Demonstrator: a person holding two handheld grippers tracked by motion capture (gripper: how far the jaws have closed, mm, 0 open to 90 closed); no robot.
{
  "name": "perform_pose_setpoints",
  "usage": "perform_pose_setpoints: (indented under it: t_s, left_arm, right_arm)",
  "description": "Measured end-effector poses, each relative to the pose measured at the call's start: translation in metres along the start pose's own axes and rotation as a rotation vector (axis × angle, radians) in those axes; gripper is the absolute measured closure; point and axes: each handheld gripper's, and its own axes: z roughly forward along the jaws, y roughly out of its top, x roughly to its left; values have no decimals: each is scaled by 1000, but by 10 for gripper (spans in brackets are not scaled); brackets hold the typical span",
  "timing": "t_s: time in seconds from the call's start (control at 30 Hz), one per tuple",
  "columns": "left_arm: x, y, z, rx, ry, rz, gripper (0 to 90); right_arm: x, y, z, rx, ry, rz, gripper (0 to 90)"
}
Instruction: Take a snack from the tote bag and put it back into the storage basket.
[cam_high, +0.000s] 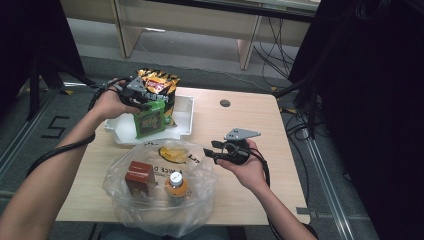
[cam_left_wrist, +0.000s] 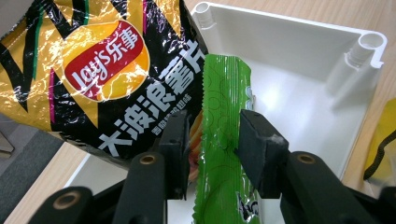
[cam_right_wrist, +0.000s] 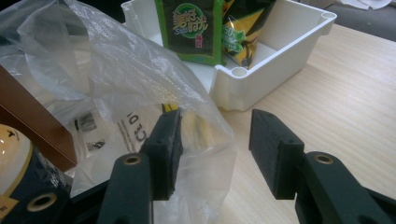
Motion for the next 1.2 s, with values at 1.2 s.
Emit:
perform_pose_setpoints:
  t_s: [1.2]
  left_arm:
    - [-3, -3, 9, -3, 168, -9, 574]
  right_arm:
    - [-1, 0, 0, 3, -1, -10, 546]
